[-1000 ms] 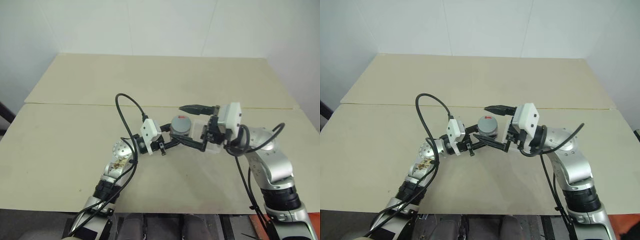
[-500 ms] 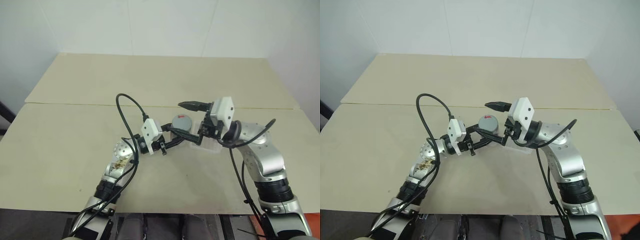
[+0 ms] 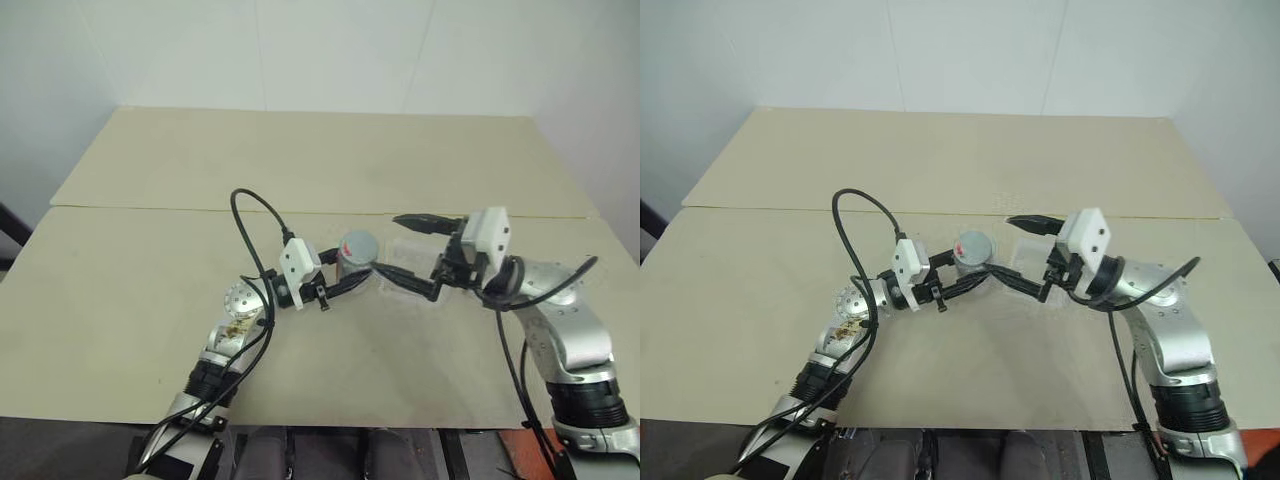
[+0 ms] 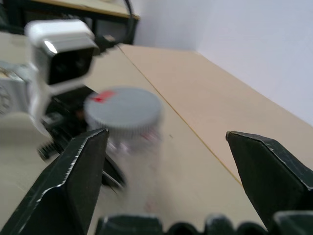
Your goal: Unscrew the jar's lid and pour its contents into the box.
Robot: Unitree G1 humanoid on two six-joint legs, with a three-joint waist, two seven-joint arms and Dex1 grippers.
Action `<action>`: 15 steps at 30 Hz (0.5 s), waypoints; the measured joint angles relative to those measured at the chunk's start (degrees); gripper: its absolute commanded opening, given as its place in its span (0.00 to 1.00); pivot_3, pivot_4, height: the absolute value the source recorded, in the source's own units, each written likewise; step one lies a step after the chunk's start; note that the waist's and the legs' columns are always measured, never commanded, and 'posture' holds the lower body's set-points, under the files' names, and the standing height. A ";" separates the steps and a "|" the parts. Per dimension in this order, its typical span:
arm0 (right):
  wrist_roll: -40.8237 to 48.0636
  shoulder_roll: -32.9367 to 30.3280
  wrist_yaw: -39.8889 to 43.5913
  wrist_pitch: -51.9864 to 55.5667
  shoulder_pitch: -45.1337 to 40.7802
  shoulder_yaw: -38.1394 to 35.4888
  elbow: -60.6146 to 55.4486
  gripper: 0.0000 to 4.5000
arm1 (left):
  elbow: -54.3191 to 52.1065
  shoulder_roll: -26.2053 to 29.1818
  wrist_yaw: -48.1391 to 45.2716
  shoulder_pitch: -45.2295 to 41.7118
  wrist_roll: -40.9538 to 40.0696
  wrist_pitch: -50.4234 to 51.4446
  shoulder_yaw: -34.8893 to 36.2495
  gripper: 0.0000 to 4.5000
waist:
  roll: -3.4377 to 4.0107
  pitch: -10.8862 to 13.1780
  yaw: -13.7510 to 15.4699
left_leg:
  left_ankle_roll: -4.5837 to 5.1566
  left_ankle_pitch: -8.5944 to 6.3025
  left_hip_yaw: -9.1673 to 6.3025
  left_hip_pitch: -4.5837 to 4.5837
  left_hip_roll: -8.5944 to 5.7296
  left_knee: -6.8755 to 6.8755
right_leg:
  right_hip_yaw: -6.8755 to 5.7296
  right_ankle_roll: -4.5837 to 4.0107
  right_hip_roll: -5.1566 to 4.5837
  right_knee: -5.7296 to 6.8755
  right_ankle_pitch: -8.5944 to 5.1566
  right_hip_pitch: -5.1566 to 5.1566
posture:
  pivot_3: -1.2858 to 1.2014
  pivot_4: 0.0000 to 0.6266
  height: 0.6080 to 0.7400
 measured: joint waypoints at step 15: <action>3.26 -1.11 4.04 0.98 1.79 -0.65 -3.45 0.99 | 0.00 0.00 -0.68 0.00 0.01 -0.98 -0.34 0.43 | 0.00 0.00 -0.08 | 0.05 -0.03 -0.01 0.02 0.01 0.01 | 0.01 0.00 0.00 -0.04 0.00 0.01 | 0.52 0.24 1.00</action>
